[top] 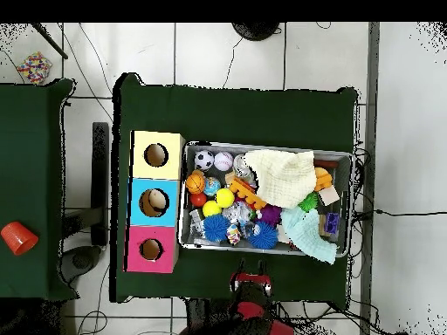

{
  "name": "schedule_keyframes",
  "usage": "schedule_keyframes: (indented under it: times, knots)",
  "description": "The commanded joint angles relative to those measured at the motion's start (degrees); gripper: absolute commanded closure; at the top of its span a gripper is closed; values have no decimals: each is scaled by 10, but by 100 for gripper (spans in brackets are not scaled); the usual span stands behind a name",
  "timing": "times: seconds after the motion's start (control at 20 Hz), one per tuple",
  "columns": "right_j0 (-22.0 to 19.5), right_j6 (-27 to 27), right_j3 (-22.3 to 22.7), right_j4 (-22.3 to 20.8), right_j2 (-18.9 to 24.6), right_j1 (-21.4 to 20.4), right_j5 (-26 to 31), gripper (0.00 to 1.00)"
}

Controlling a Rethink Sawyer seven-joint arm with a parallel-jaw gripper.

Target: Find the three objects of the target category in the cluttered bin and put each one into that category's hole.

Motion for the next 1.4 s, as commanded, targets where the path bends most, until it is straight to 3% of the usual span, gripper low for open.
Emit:
schedule_keyframes:
  times: [0.05,0.6,0.8,1.4]
  knots:
    - [-2,117,-65,13,52,14,16,0]
    - [9,120,-51,28,47,3,20,0]
    - [-3,117,-57,12,52,-7,39,0]
    - [-1,118,-65,15,54,8,29,0]
